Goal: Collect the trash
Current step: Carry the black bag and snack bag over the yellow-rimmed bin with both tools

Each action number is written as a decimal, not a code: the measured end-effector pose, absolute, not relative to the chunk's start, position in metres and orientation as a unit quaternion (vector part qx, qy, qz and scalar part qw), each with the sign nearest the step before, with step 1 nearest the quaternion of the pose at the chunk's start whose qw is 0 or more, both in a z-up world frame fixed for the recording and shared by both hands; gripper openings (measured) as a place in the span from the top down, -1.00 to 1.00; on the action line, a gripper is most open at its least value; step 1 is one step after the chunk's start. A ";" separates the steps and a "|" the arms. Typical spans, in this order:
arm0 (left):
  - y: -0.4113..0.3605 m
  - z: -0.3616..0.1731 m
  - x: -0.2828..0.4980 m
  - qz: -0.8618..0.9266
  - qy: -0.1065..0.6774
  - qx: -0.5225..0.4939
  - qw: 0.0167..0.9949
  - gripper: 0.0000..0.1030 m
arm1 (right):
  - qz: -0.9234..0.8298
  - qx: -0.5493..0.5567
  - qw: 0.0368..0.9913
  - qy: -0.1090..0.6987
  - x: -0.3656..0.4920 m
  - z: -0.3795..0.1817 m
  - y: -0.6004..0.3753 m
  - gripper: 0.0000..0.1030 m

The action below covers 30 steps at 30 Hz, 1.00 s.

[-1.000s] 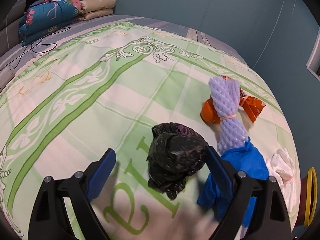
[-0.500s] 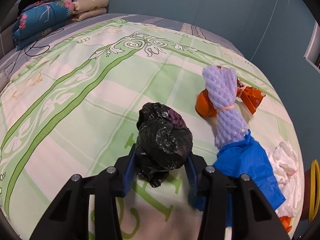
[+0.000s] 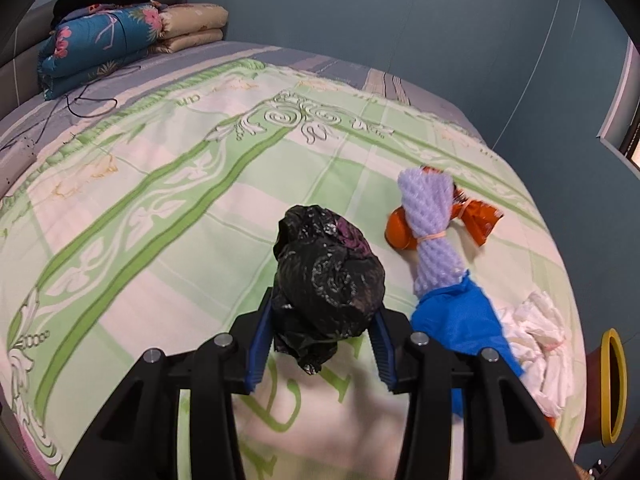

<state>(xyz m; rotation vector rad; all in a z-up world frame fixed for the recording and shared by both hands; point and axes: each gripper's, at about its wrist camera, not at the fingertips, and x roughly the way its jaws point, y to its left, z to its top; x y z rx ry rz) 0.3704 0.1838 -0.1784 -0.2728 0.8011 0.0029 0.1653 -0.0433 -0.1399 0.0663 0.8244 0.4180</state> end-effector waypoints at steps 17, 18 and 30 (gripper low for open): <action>0.175 -0.131 0.328 -0.013 0.357 -0.126 0.926 0.20 | 0.196 0.028 0.920 0.337 0.147 -0.089 -0.060 0.36; 0.172 -0.128 0.326 -0.015 0.354 -0.124 0.927 0.20 | 0.195 0.027 0.922 0.335 0.145 -0.087 -0.061 0.36; 0.137 -0.096 0.312 -0.048 0.337 -0.112 0.934 0.20 | 0.169 0.035 0.939 0.298 0.137 -0.057 -0.093 0.36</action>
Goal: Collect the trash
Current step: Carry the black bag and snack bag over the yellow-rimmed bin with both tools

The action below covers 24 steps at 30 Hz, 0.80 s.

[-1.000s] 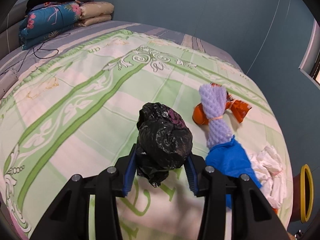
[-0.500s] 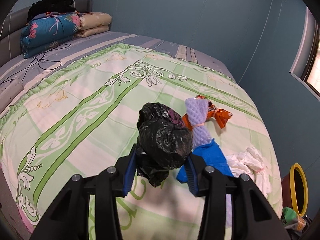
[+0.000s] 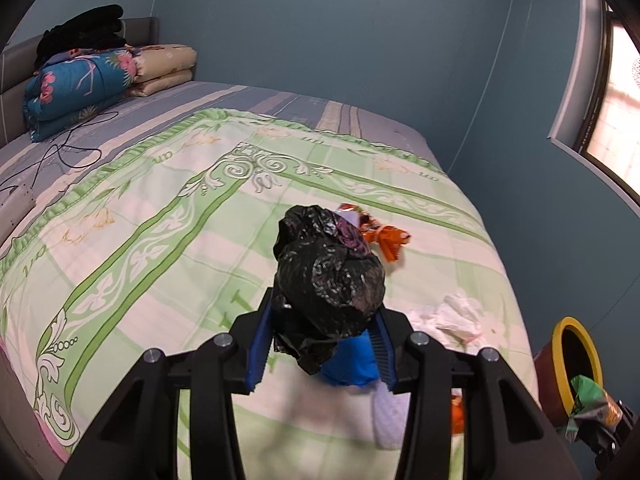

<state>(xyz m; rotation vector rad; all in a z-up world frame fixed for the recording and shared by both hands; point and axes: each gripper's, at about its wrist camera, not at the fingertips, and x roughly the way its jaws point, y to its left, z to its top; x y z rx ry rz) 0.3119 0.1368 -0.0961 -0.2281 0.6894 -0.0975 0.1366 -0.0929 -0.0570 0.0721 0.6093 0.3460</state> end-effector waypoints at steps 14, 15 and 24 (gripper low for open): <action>0.078 -0.075 0.300 -0.098 0.331 -0.087 0.935 0.20 | 0.125 0.044 0.951 0.277 0.131 -0.039 -0.137 0.36; 0.074 -0.073 0.298 -0.102 0.330 -0.085 0.935 0.20 | 0.123 0.045 0.952 0.276 0.131 -0.038 -0.140 0.36; 0.022 -0.055 0.286 -0.153 0.316 -0.063 0.934 0.20 | 0.089 0.062 0.960 0.257 0.124 -0.030 -0.175 0.36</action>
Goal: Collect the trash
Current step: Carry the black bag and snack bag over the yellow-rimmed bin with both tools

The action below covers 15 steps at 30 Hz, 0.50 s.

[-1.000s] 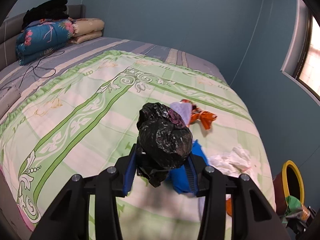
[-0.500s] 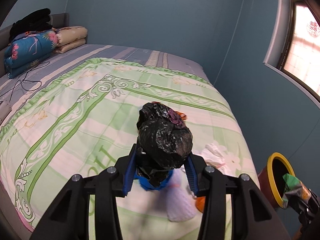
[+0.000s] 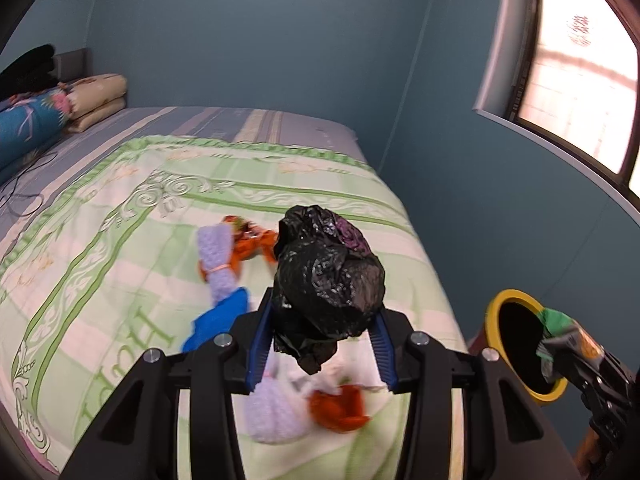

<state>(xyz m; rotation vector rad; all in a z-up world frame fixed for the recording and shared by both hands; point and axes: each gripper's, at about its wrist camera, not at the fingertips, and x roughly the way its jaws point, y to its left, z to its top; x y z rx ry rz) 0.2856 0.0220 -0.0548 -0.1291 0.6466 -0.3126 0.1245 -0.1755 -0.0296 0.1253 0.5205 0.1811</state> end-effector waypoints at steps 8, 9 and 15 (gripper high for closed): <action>-0.029 -0.040 0.280 -0.198 0.306 -0.040 0.931 0.20 | 0.054 0.071 0.966 0.242 0.117 -0.021 -0.209 0.36; -0.035 -0.038 0.280 -0.202 0.305 -0.038 0.930 0.20 | 0.050 0.072 0.967 0.240 0.116 -0.021 -0.211 0.36; -0.073 -0.031 0.281 -0.230 0.300 -0.022 0.925 0.20 | 0.025 0.083 0.969 0.230 0.110 -0.017 -0.234 0.36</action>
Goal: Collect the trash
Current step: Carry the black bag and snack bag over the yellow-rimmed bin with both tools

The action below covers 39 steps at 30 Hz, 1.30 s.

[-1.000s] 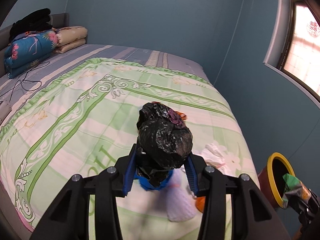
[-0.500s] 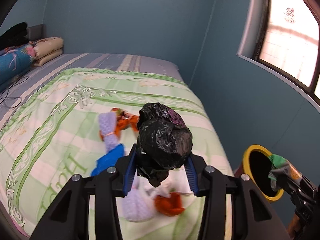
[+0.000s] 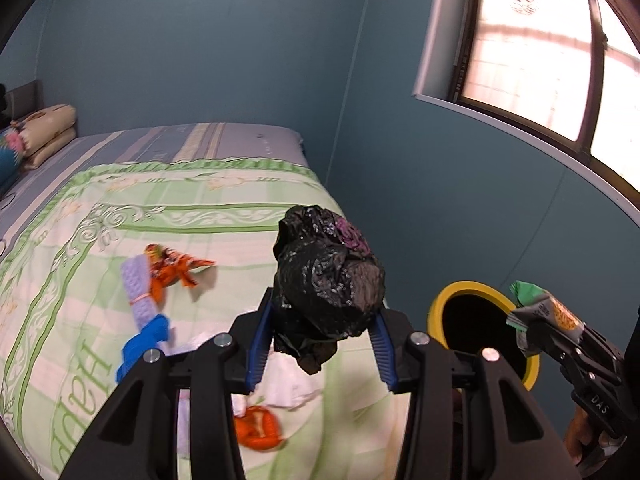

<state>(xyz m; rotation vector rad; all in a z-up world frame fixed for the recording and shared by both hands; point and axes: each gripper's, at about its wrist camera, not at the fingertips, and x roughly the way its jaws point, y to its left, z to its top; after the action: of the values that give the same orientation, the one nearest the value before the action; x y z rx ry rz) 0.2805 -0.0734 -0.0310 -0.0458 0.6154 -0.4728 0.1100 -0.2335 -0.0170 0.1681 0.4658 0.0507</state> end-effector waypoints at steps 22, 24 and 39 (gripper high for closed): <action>-0.187 -0.027 0.278 -0.319 0.293 0.019 0.901 0.20 | -0.057 0.113 0.970 0.208 0.099 -0.015 -0.304 0.36; -0.195 -0.029 0.278 -0.326 0.295 0.022 0.898 0.20 | -0.063 0.116 0.969 0.209 0.100 -0.018 -0.309 0.36; -0.264 -0.066 0.287 -0.370 0.325 0.034 0.870 0.20 | -0.118 0.158 0.953 0.232 0.104 -0.047 -0.367 0.34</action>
<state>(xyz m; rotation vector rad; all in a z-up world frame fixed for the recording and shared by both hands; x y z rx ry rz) 0.2873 -0.2639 -0.0662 0.0714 0.6790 -0.7745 0.1038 -0.3669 -0.0474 0.3204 0.4716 -0.2398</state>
